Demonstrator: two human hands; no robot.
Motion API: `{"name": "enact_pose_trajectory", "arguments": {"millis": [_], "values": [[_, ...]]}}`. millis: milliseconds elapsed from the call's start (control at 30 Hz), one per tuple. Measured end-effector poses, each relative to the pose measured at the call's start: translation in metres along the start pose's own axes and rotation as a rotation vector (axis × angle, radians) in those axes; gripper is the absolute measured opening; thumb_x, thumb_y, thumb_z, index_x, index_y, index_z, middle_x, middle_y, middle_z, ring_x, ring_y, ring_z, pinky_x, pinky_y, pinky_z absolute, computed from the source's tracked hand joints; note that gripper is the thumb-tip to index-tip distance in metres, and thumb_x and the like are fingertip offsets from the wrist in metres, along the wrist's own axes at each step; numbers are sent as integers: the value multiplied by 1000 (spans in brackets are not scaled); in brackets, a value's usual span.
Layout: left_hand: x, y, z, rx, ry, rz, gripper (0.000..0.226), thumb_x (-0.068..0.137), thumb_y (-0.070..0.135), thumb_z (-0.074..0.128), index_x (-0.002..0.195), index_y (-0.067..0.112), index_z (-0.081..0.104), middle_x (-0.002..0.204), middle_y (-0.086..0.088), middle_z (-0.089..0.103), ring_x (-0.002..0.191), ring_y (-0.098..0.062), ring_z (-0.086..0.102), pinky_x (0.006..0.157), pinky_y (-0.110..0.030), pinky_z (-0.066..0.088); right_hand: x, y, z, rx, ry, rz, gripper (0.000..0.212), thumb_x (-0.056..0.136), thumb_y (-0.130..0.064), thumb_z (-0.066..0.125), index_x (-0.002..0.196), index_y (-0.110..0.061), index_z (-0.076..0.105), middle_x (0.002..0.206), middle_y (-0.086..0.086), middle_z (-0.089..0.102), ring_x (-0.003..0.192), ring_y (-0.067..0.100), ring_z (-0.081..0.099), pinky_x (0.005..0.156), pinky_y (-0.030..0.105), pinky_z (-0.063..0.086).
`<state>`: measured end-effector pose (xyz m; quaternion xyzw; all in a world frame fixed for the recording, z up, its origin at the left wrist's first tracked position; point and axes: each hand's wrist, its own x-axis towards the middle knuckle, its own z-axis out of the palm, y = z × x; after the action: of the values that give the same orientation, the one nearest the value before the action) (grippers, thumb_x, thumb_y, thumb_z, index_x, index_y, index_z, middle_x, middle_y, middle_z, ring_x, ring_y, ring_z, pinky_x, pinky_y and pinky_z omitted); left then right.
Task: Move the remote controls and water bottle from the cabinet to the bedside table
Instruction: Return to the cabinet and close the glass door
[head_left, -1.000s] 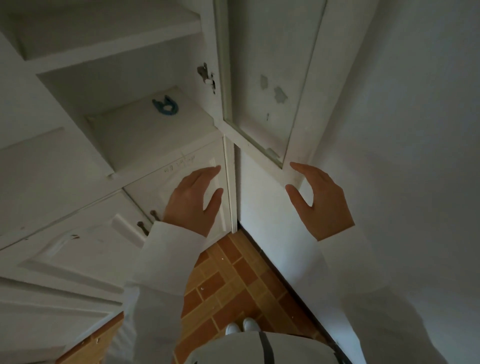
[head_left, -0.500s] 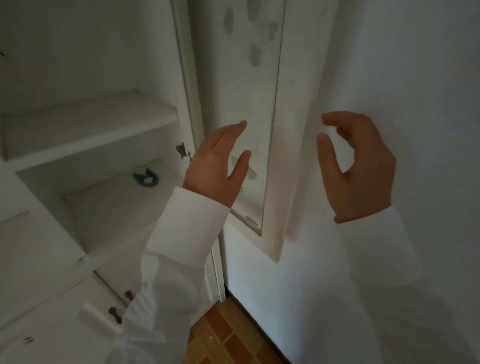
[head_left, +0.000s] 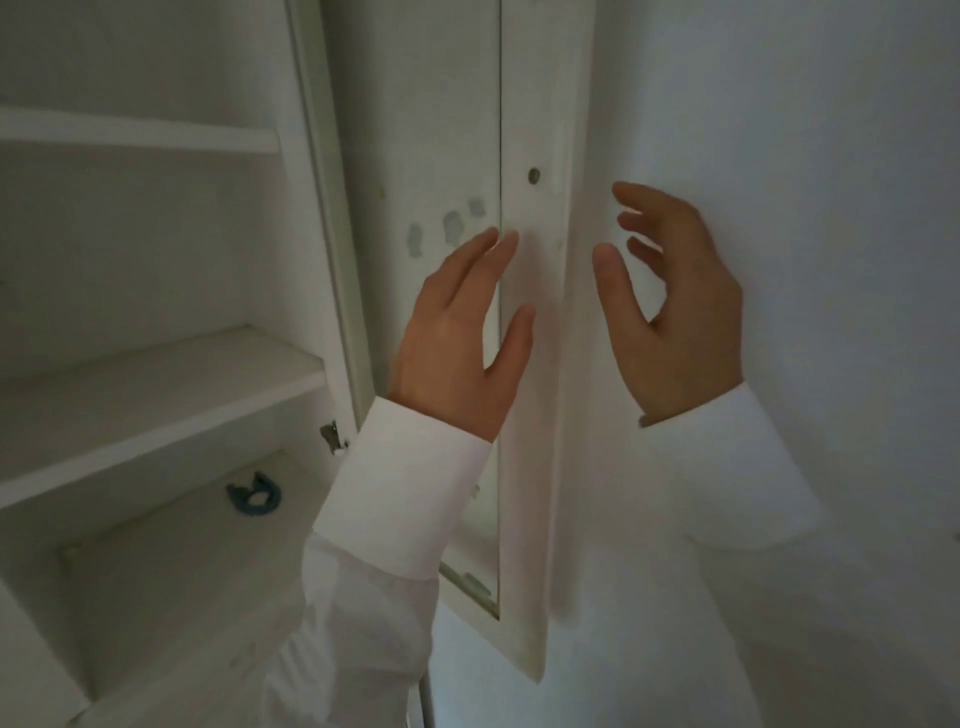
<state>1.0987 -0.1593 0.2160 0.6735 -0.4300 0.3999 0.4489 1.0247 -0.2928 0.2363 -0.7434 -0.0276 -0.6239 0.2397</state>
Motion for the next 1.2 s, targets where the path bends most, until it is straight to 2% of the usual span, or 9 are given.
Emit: {"name": "enact_pose_trajectory", "arguments": {"millis": [100, 167, 267, 333, 433, 600, 867, 1200], "values": [[3, 2, 6, -22, -7, 3, 47, 90, 21, 58, 134, 9, 49, 140, -7, 48, 130, -18, 44, 106, -32, 39, 11, 2, 4, 13, -42, -16, 42, 97, -22, 45, 136, -6, 42, 135, 7, 49, 123, 15, 50, 104, 35, 42], [4, 1, 11, -12, -19, 4, 48, 89, 23, 57, 134, 9, 47, 140, -7, 47, 131, -18, 43, 109, -27, 35, 17, 3, 8, 17, -113, -10, 47, 99, -23, 41, 142, -5, 34, 145, 9, 41, 134, 17, 40, 111, 35, 34], [1, 0, 16, 1, -45, -18, 51, 89, 25, 57, 136, 10, 45, 142, -6, 45, 132, -18, 41, 110, -23, 30, 19, 3, 14, 35, -201, 24, 52, 99, -24, 35, 146, -5, 26, 153, 9, 30, 142, 15, 27, 117, 22, 20], [-1, 1, 19, 3, -60, -27, 53, 88, 26, 57, 137, 11, 44, 143, -5, 43, 133, -18, 40, 112, -30, 31, 19, 1, 16, 34, -231, 36, 53, 98, -25, 33, 147, -5, 24, 155, 8, 27, 143, 13, 23, 116, 16, 15], [-3, 1, 21, 0, -71, -26, 55, 88, 26, 57, 139, 11, 41, 146, -6, 40, 134, -20, 38, 110, -42, 34, 18, -1, 18, 58, -259, 42, 55, 98, -25, 31, 148, -5, 20, 156, 7, 23, 144, 12, 20, 117, 19, 14], [-4, -2, 23, -12, -69, -17, 56, 87, 24, 58, 139, 11, 41, 146, -7, 39, 135, -21, 37, 108, -44, 34, 18, -4, 17, 96, -292, 63, 56, 97, -26, 30, 148, -7, 18, 158, 4, 20, 145, 9, 16, 117, 17, 11], [-10, 1, 16, -4, -62, -38, 64, 85, 26, 63, 142, 12, 36, 148, -5, 36, 136, -20, 34, 110, -44, 34, 14, -15, 14, 137, -294, 51, 53, 98, -23, 32, 147, -7, 21, 157, 5, 22, 143, 7, 18, 114, 10, 11], [-30, 6, -23, 22, 46, -67, 70, 81, 26, 68, 140, 6, 37, 146, -6, 39, 135, -16, 36, 111, -34, 33, -3, -54, 22, 231, -341, -37, 50, 102, -18, 30, 149, -10, 17, 159, 0, 17, 146, 6, 11, 118, 18, 12]]}}
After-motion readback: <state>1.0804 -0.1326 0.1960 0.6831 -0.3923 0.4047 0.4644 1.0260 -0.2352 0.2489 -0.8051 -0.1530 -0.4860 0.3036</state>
